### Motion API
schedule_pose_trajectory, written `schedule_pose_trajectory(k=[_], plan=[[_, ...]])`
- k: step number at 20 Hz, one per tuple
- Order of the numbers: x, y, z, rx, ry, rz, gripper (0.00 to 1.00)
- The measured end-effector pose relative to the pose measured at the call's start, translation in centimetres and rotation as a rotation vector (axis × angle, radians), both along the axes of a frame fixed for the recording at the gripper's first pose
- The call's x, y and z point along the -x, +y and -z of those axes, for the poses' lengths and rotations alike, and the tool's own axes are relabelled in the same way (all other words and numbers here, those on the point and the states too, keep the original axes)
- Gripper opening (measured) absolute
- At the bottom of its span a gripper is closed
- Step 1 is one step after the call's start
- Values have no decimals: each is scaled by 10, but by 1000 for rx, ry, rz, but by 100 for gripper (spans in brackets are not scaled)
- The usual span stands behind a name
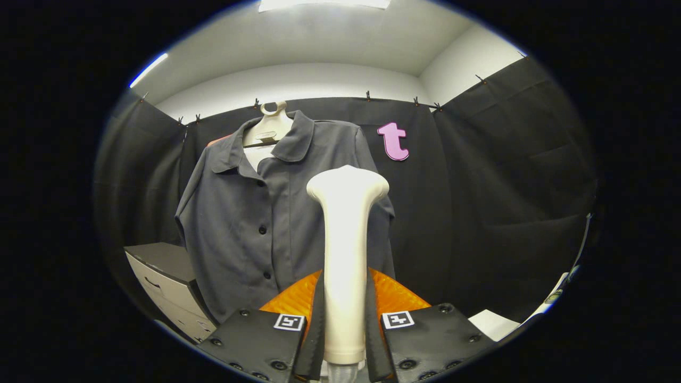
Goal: Iron the clothes twice with a garment steamer, once on the left side and once on the right side.
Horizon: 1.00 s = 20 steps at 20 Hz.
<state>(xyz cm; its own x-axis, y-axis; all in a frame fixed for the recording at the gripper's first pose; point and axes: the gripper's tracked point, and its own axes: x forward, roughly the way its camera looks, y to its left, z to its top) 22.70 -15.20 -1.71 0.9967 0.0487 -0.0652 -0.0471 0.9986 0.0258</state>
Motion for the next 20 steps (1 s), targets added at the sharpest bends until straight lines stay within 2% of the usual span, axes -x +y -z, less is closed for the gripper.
schedule_pose_trajectory(k=[7,14,20], plan=[[-31,36,-5,18,17,-51,39],[-40,37,10,40,31,-18,39],[-27,26,45,39,83,20,39]])
